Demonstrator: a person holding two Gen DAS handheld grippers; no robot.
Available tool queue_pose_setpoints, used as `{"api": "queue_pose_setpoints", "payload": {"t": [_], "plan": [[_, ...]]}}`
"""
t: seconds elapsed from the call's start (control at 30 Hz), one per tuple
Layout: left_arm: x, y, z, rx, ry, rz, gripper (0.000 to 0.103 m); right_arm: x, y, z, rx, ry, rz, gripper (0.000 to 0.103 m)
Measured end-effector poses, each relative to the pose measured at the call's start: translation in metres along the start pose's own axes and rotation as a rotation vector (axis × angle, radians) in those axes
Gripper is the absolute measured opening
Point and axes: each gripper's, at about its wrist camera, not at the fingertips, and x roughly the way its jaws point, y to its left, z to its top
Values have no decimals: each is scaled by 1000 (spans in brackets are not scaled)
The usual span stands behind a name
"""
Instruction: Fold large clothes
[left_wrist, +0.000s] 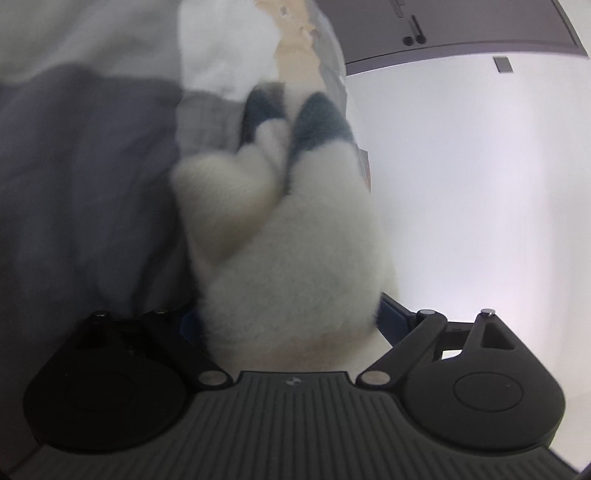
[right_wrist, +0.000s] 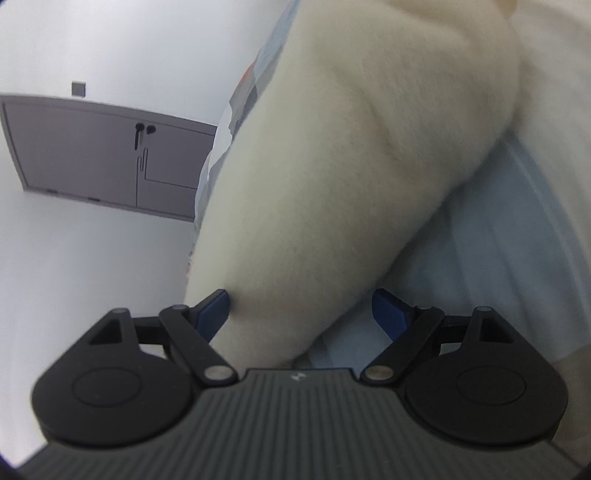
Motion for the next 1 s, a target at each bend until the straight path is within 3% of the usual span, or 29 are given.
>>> {"api": "queue_pose_setpoints", "payload": {"t": [0.1, 0.4, 0.77, 0.83, 1.0], "plan": [[4, -5, 3, 36, -5, 16, 82, 14, 0, -3, 28, 21, 25, 87], [4, -23, 5, 156, -31, 29, 56, 17, 0, 10, 97, -39, 25, 87], [-5, -15, 16, 96, 5, -37, 50, -21, -9, 13, 142, -179, -37, 87], [-4, -14, 20, 88, 23, -46, 50, -30, -13, 15, 156, -240, -89, 87], [10, -9, 31, 79, 34, -67, 50, -13, -19, 34, 149, -239, -88, 88]]}}
